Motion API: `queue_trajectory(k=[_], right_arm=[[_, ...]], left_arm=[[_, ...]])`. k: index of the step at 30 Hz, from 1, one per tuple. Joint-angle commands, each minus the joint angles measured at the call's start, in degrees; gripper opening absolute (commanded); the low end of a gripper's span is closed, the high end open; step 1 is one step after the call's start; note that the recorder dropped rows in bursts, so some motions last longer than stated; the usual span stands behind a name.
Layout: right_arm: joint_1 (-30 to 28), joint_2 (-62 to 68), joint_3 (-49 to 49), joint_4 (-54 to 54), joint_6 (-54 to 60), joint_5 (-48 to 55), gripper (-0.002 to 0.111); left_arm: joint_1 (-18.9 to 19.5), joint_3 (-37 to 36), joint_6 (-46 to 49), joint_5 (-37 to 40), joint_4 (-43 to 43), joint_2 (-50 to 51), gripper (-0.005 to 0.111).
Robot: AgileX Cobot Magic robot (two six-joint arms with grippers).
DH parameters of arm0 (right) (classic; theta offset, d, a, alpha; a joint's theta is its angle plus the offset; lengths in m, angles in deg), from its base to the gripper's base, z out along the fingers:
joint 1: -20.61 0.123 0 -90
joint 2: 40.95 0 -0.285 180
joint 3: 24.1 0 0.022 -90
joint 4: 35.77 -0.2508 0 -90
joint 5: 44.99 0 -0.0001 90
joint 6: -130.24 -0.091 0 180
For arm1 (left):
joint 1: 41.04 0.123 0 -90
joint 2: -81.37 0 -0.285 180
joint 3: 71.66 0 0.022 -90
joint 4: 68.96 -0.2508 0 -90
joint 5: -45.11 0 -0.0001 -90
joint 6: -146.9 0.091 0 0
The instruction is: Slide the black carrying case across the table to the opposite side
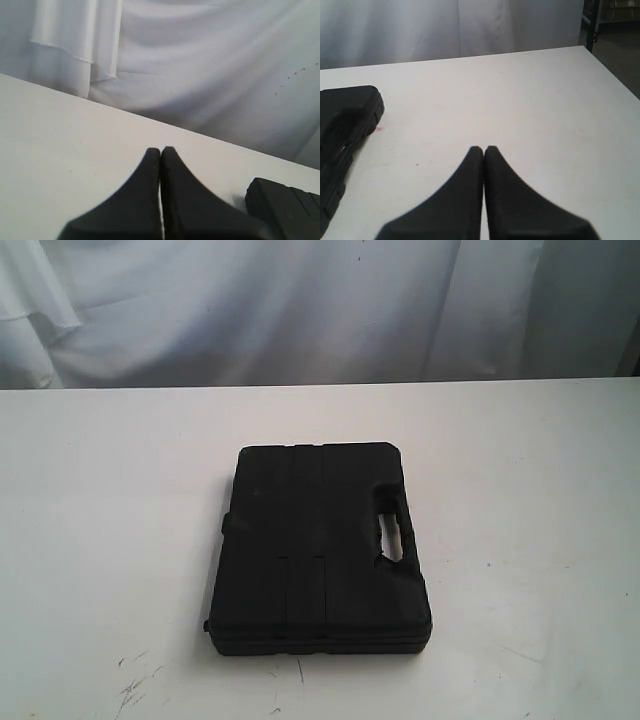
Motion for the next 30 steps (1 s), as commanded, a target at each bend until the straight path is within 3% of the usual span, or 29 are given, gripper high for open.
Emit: queue_trajectory(k=[1,4,6,14,30], right_arm=[[0.11,-0.27,-0.20,0.58,0.02,-0.09,0.000],[0.11,-0.27,-0.20,0.58,0.02,-0.09,0.000],[0.11,-0.27,-0.20,0.58,0.02,-0.09,0.000],[0.11,-0.27,-0.20,0.58,0.02,-0.09,0.000],[0.11,-0.27,-0.20,0.58,0.02,-0.09,0.000]], left_arm=[[0.13,-0.09,20.23,7.85,18.40,-2.74,0.000],[0.13,-0.09,32.76,11.55,25.74,-4.46,0.000],[0.13,-0.09,35.42,12.83,26.73,-5.88,0.000],[0.13,-0.09,36.29,20.27,26.85,-10.29,0.000],[0.02,-1.64,40.63,18.19,26.27,-10.72,0.000]])
